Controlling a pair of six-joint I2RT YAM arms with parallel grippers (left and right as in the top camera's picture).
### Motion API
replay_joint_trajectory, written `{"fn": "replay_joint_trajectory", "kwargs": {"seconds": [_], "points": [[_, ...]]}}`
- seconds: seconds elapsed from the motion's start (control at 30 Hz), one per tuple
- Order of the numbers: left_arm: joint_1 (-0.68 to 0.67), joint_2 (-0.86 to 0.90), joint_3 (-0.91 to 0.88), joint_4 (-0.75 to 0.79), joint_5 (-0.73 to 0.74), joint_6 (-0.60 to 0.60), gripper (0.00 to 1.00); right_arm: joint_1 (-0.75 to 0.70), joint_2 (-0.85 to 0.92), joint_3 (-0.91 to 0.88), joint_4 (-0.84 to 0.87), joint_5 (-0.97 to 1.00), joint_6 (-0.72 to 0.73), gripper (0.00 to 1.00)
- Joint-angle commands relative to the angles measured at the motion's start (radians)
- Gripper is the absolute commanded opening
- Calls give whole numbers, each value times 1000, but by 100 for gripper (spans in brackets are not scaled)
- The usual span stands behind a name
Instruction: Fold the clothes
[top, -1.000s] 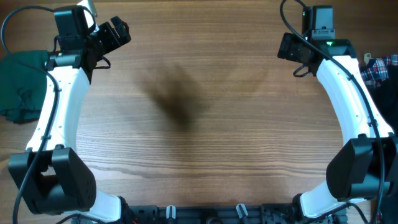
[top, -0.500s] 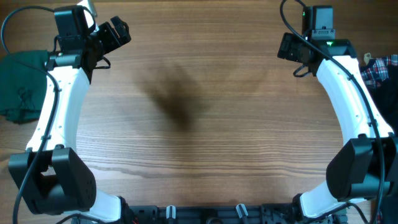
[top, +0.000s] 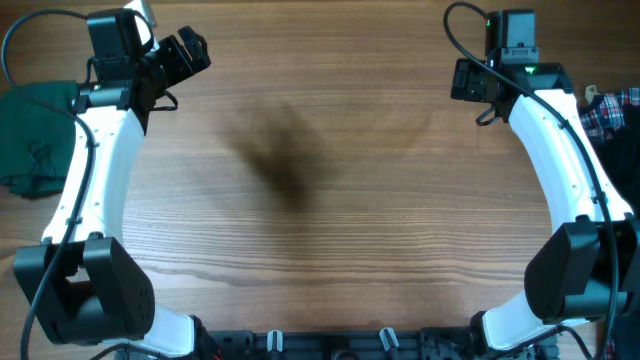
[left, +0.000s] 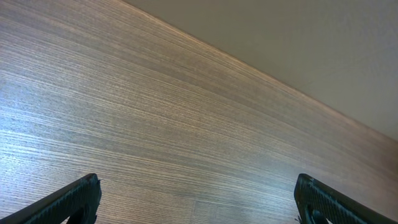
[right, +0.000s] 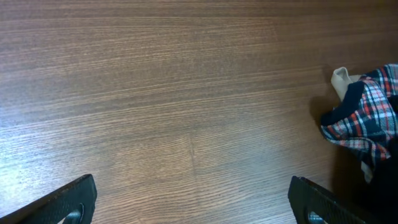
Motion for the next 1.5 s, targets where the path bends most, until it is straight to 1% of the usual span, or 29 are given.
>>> {"fn": "replay_joint_trajectory", "kwargs": {"seconds": [0.0,0.2,0.3,0.43,0.53,0.57,0.6,0.63,0.7,0.73,0.8,0.87,0.9,1.0,1.13,1.17,1.23,1.3,1.37,1.47], "points": [[-4,-15,1,-1,9,2,100,-3,12,-10,2,23,-18,100],[-3,-15,1,-1,9,2,100,-5,5,-10,2,10,-18,100],[-4,-15,1,-1,9,2,100,29,-96,-10,2,-4,-17,100],[-4,-15,1,-1,9,2,100,109,-385,-10,2,-3,-17,100],[-3,-15,1,-1,9,2,100,187,-710,-10,0,-3,-17,100],[-4,-15,1,-1,9,2,100,188,-779,-10,-2,-4,-12,100],[-4,-15,1,-1,9,2,100,188,-854,-10,-23,-8,23,100],[-4,-15,1,-1,8,2,100,188,-959,-10,-101,-49,54,100],[-3,-15,1,-1,9,2,100,188,-1058,-10,-266,-100,58,100],[-4,-15,1,-1,9,2,100,187,-1107,-11,-343,-109,105,100],[-4,-15,1,-1,8,2,100,187,-1189,-27,-379,-109,176,100],[-4,-15,1,-1,9,2,100,187,-1281,-95,-379,-109,285,100],[-3,-15,1,-1,9,2,100,187,-1332,-154,-350,-104,339,100],[-3,-15,1,-1,9,2,100,187,-1418,-310,-204,-100,330,100],[-4,-15,1,-1,9,2,100,184,-1526,-663,126,-82,323,100],[-4,-15,1,-1,9,2,100,184,-1545,-759,235,-83,297,100],[-4,-15,1,-1,9,2,100,184,-1571,-900,398,-87,266,100],[-4,-15,1,-1,9,2,100,184,-1608,-1091,589,-95,253,100],[-3,-15,1,-1,9,2,100,181,-1644,-1206,693,-109,253,100],[-4,-15,1,-1,9,2,100,153,-1702,-1315,769,-118,252,100]]}}
